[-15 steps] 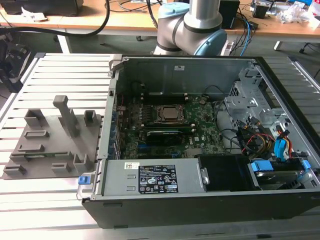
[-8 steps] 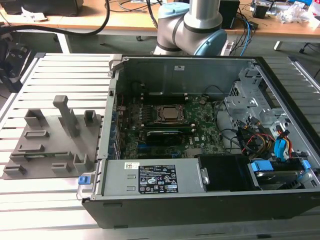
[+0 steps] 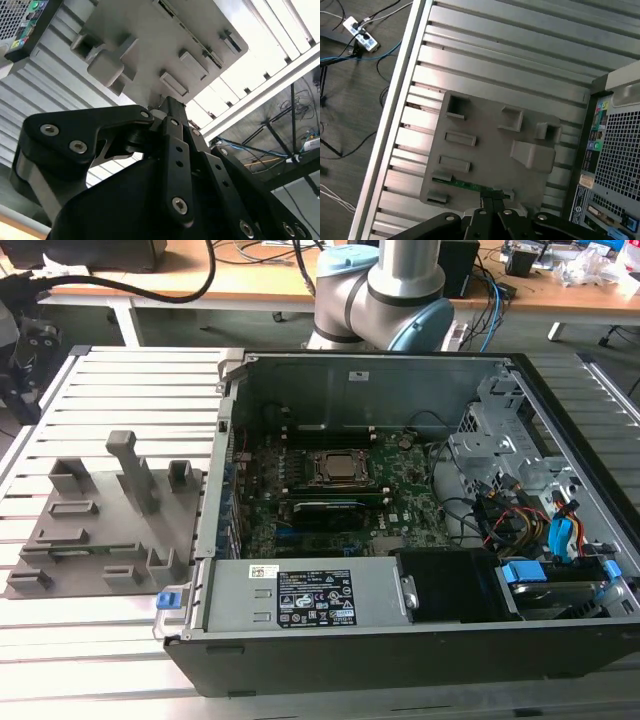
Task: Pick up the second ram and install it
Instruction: 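Pick up the second ram and move it above second insertion slot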
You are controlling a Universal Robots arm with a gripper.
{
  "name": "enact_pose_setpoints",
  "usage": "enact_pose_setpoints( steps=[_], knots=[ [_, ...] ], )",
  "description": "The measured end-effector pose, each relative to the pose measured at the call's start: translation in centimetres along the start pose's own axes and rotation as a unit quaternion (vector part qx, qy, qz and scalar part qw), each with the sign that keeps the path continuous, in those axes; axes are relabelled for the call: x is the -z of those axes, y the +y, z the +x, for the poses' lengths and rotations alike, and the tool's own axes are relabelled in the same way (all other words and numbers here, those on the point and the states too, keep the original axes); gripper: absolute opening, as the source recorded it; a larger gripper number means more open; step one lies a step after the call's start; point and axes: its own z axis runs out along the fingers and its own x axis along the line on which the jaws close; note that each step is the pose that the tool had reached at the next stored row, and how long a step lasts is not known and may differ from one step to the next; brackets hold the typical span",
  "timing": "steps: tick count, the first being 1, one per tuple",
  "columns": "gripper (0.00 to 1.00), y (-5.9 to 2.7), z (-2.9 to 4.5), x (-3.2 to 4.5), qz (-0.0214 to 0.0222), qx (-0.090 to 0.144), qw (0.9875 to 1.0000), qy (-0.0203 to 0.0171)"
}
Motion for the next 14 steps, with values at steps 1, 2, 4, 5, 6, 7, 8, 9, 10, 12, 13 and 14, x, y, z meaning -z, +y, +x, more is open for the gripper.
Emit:
enact_pose_setpoints(
  steps=[1,2,4,5,6,7,8,9,10,12,13,14],
  knots=[
    [0.11,0.00,0.00,0.00,-0.0004,0.017,0.9998,0.0007],
    [0.11,0.00,0.00,0.00,-0.0005,0.026,0.9997,0.0011],
    [0.11,0.00,0.00,0.00,-0.0011,0.053,0.9986,0.0022],
    [0.11,0.00,0.00,0.00,-0.0014,0.067,0.9977,0.0028],
    [0.11,0.00,0.00,0.00,-0.0019,0.093,0.9957,0.0039],
    [0.11,0.00,0.00,0.00,-0.0021,0.103,0.9947,0.0043],
    [0.11,0.00,0.00,0.00,-0.0023,0.110,0.9939,0.0045],
    [0.11,0.00,0.00,0.00,-0.0025,0.123,0.9924,0.0051],
    [0.11,0.00,0.00,0.00,-0.0026,0.129,0.9916,0.0053],
    [0.11,0.00,0.00,0.00,-0.0034,0.168,0.9857,0.0070],
    [0.11,0.00,0.00,0.00,-0.0038,0.185,0.9827,0.0077],
    [0.11,0.00,0.00,0.00,-0.0040,0.194,0.9810,0.0081]
  ],
)
